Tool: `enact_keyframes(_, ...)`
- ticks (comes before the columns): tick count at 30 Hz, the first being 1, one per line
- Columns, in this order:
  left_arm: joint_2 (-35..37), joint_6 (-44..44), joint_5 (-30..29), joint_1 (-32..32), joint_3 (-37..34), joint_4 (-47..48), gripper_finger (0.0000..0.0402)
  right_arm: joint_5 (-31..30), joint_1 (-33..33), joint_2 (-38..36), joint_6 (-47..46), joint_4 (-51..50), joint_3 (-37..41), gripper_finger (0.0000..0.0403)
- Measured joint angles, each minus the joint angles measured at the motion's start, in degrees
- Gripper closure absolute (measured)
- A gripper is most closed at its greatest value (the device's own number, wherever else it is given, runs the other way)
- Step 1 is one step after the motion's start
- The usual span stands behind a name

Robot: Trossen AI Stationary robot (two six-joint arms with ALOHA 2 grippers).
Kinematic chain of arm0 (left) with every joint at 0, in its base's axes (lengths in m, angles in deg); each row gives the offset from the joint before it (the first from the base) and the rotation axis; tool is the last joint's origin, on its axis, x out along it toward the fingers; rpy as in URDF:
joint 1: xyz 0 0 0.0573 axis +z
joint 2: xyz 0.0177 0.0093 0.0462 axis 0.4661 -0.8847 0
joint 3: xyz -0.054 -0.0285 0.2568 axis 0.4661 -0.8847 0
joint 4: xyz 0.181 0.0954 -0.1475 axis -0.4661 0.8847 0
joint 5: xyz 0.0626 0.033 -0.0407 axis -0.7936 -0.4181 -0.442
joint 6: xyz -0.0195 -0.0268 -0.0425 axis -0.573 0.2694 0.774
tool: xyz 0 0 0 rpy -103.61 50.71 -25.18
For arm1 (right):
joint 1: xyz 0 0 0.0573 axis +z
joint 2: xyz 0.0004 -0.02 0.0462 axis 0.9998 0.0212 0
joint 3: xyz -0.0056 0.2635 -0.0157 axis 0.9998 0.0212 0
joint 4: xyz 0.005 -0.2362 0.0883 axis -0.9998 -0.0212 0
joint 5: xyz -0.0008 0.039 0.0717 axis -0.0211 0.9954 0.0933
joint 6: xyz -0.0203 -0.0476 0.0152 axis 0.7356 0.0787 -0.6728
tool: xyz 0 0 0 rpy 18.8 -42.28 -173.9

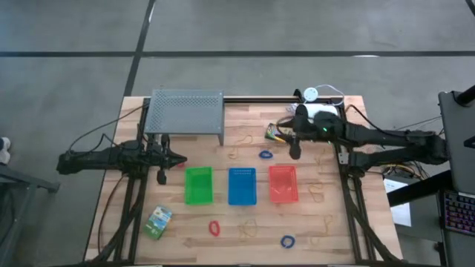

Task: Pick & Place Office Desk Supplies
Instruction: Put the yellow rubber band into the orange bin

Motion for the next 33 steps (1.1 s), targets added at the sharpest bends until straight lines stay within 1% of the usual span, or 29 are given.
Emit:
enact_keyframes(4, 0.0, 0.0, 0.0, 0.0, 0.0, 0.0, 0.0374, 8.9, -5.6, 7.3, 5.0, 0.2, -2.4, 0.022)
enact_keyframes(6, 0.0, 0.0, 0.0, 0.0, 0.0, 0.0, 0.0374, 11.4, -7.8, 11.4, 8.3, 0.2, -3.7, 0.022)
enact_keyframes(9, 0.0, 0.0, 0.0, 0.0, 0.0, 0.0, 0.0374, 11.5, -10.1, 17.5, 13.9, 0.4, -6.0, 0.022)
enact_keyframes(12, 0.0, 0.0, 0.0, 0.0, 0.0, 0.0, 0.0374, 11.8, -11.2, 23.5, 16.6, 0.1, -8.7, 0.022)
enact_keyframes(16, 0.0, 0.0, 0.0, 0.0, 0.0, 0.0, 0.0374, 15.2, -11.8, 29.9, 20.7, -1.5, -12.7, 0.022)
enact_keyframes(19, 0.0, 0.0, 0.0, 0.0, 0.0, 0.0, 0.0374, 16.1, -11.9, 33.1, 22.8, -2.6, -15.4, 0.022)
enact_keyframes(24, 0.0, 0.0, 0.0, 0.0, 0.0, 0.0, 0.0374, 17.9, -12.0, 37.5, 23.4, -4.3, -19.5, 0.022)
enact_keyframes(33, 0.0, 0.0, 0.0, 0.0, 0.0, 0.0, 0.0374, 19.2, -12.0, 44.9, 26.7, -8.0, -24.2, 0.022)
